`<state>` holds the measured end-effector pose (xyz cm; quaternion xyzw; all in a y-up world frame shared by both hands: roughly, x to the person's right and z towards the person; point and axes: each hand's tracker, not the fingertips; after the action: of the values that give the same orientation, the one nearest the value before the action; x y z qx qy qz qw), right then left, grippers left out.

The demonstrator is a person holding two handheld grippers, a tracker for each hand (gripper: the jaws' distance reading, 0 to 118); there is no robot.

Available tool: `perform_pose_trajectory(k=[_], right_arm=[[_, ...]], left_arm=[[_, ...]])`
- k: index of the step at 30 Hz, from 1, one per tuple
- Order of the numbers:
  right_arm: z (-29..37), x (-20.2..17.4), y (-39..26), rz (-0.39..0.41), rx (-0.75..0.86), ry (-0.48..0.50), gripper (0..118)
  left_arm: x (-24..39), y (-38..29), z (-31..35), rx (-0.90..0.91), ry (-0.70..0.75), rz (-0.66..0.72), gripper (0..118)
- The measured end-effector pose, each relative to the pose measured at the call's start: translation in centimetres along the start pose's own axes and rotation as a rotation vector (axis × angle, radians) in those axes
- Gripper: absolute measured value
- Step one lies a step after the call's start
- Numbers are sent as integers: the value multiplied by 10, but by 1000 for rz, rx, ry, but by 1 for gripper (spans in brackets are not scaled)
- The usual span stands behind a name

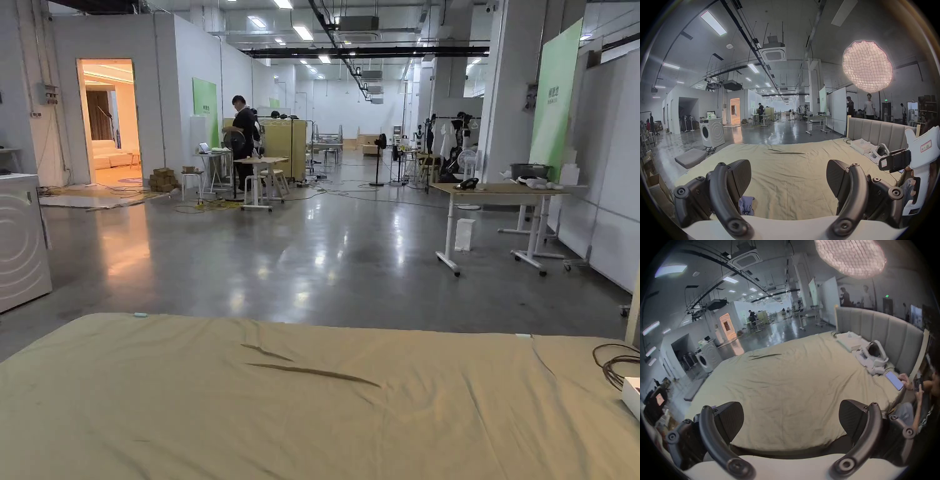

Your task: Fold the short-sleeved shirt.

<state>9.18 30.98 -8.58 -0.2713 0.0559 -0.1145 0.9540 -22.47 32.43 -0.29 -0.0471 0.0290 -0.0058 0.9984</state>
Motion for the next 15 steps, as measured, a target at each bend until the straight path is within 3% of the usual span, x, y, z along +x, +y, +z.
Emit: perform_pose_trajectory(k=[3,8,15], right_arm=[[1,1,0,-7,13,12,114],[2,-1,2,47,46,-31,114],[4,9,3,-10,36,24,114]], left_arm=[[0,0,0,-4,0,-4,99],[-1,0,-1,-7,1,8,99],[0,1,0,-4,1,-6,99]])
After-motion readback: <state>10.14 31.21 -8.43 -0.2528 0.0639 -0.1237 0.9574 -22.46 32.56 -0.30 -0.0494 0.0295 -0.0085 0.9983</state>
